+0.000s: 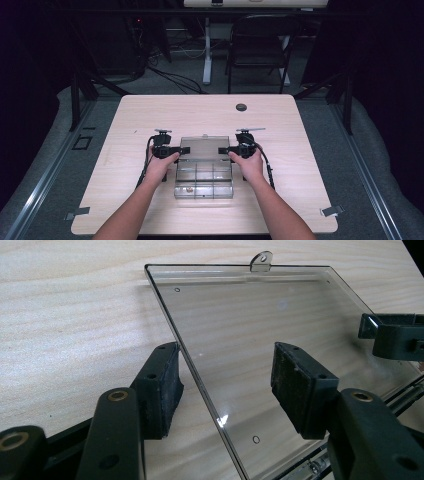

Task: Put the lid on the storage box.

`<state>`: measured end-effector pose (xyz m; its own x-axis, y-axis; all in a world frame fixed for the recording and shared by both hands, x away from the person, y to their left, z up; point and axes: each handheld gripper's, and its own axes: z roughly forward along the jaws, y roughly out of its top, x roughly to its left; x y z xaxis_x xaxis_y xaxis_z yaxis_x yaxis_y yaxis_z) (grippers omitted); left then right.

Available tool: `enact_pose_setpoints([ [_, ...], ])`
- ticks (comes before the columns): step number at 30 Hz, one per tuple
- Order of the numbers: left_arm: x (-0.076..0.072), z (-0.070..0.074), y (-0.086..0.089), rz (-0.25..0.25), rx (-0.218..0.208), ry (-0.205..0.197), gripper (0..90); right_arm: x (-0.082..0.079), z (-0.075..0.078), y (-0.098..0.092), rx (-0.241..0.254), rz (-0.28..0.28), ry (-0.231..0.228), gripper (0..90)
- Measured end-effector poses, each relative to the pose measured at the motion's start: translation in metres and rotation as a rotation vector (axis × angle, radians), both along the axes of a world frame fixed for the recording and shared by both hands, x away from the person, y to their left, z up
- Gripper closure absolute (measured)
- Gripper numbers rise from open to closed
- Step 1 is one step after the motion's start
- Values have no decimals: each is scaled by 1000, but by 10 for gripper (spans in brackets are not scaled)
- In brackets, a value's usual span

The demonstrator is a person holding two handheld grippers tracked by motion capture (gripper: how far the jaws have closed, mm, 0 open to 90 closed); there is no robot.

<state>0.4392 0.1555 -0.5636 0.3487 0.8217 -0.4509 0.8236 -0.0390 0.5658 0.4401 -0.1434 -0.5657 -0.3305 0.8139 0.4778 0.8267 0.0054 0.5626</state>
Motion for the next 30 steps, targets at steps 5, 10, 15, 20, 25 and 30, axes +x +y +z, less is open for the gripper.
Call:
enact_pose_setpoints([
  [5, 0, 0, 1, 2, -13, 3, 454, -1, 1, 1, -10, -1, -21, 444],
  [10, 0, 1, 1, -3, -27, 5, 454, -2, 3, 2, -23, 1, -40, 447],
  [15, 0, 3, -1, -6, -22, 4, 457, -4, 5, 3, -37, 4, -56, 448],
  [20, -1, 5, -1, -3, -16, -3, 472, -4, 6, 3, -41, 4, -65, 451],
  [25, -2, 6, -1, -3, -11, -12, 481, -5, 6, 4, -49, 5, -82, 452],
  [30, -2, 7, -1, 1, -7, -24, 492, -6, 7, 5, -54, 6, -93, 453],
])
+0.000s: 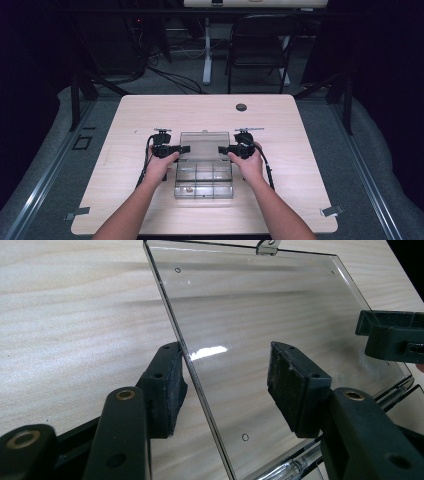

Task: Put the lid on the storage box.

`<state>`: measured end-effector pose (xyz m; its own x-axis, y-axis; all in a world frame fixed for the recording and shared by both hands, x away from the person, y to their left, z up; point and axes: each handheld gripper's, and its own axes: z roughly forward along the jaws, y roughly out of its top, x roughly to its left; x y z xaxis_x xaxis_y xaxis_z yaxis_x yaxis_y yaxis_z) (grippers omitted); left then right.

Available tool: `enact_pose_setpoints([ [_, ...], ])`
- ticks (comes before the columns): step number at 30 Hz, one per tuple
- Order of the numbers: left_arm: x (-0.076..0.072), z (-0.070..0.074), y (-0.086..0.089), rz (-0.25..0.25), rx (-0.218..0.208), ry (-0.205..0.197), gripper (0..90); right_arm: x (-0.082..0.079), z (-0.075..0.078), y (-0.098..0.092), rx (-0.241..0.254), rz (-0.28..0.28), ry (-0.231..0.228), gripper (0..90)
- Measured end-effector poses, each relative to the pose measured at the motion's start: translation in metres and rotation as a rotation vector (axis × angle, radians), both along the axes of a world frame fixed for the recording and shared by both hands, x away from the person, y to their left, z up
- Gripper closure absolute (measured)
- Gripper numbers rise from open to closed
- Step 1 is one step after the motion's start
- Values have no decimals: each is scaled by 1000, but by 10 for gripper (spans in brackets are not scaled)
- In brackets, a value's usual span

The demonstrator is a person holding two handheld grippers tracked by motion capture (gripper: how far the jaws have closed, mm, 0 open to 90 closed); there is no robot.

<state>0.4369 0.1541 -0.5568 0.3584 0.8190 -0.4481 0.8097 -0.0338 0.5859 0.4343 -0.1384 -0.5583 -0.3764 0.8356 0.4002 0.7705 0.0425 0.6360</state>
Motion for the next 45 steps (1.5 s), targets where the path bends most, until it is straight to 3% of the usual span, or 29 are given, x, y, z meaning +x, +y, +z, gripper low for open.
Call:
enact_pose_setpoints([
  [24, -3, 6, -2, -4, 36, -44, 512, -3, 6, 4, -47, -4, -36, 460],
  [45, -6, 16, -3, -7, 43, -69, 529, -9, 17, 2, -65, 26, -66, 464],
])
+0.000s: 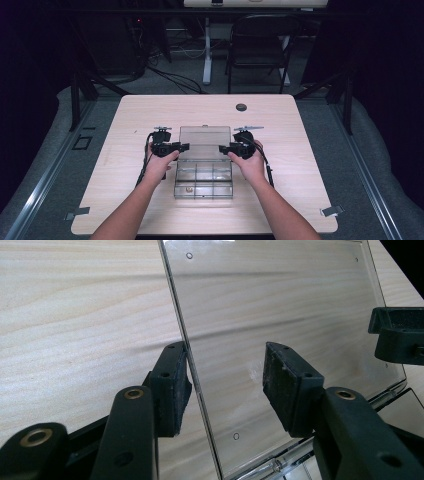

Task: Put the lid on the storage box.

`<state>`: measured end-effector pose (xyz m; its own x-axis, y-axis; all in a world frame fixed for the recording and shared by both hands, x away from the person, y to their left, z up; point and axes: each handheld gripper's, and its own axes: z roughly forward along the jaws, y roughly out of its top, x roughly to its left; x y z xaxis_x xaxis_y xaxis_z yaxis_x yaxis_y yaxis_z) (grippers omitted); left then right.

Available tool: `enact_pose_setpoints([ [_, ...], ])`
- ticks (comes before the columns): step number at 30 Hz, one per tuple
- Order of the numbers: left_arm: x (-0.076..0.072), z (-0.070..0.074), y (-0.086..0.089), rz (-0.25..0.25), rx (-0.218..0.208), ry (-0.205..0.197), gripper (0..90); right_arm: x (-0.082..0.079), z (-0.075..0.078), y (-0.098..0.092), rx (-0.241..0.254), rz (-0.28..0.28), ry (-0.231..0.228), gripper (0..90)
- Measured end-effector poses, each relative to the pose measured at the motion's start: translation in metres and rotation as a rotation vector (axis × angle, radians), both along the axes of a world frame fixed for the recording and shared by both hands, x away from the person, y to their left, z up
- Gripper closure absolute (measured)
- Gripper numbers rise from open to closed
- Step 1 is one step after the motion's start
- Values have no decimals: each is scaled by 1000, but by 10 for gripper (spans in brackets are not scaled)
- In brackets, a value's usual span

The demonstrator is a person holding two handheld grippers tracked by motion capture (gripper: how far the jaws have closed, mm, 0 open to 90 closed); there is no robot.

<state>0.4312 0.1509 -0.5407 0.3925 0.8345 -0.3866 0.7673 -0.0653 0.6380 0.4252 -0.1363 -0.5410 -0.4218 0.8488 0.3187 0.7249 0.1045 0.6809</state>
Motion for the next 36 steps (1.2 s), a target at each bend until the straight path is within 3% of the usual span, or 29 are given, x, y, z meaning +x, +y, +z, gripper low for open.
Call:
enact_pose_setpoints([
  [36, -13, 17, 3, -24, -12, -60, 538, -12, 18, 0, -12, 22, -55, 467],
])
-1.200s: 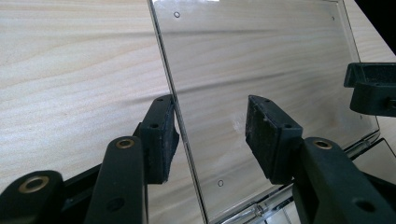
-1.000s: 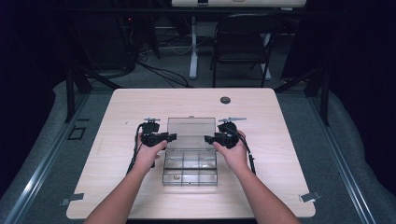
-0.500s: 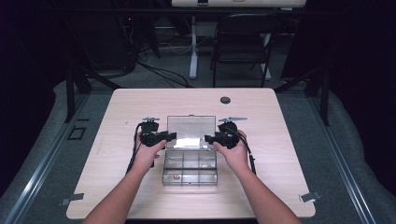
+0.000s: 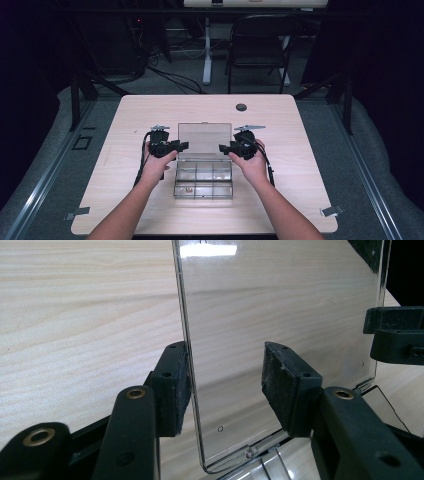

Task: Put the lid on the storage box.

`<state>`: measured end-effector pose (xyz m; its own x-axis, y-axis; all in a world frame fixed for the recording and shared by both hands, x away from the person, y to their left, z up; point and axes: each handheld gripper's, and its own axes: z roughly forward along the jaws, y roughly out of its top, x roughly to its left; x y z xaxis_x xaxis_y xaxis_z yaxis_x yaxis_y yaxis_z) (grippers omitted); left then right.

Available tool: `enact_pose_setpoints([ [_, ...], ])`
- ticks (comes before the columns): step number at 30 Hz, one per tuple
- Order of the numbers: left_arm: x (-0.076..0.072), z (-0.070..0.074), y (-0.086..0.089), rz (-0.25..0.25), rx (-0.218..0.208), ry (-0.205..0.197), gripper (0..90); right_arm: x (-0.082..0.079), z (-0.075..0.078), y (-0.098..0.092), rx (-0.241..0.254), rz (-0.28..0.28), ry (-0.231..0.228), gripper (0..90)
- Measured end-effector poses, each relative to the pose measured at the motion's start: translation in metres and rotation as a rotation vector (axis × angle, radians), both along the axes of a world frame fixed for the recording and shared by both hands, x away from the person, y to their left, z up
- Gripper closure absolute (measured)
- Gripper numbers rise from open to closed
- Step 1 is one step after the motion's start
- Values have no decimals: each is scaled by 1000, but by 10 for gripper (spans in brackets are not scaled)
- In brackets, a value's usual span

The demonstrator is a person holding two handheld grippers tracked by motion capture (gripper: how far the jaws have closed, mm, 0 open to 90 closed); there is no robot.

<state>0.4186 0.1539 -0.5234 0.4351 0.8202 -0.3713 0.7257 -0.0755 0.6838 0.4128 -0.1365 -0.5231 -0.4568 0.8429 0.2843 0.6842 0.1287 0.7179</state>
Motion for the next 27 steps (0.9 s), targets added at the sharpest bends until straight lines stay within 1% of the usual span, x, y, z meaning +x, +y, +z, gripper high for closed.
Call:
enact_pose_setpoints([
  [4, -1, 1, 0, -1, -3, -4, 540, -1, 1, 0, -3, 2, -4, 467],
  [6, -3, 2, 0, -7, 2, -14, 540, -3, 3, 1, -6, 5, -12, 467],
  [10, -5, 4, 0, -2, 1, -17, 550, -5, 5, 1, -20, 7, -15, 468],
  [12, -6, 5, 1, -4, -1, -20, 553, -5, 5, 1, -15, 9, -17, 467],
  [18, -9, 6, 1, -5, 4, -30, 563, -8, 8, 1, -23, 9, -19, 469],
  [21, -10, 7, 2, -7, -1, -36, 568, -9, 8, 1, -22, 9, -26, 473],
  [27, -14, 8, 2, -9, 10, -52, 572, -12, 10, 1, -23, 12, -31, 475],
])
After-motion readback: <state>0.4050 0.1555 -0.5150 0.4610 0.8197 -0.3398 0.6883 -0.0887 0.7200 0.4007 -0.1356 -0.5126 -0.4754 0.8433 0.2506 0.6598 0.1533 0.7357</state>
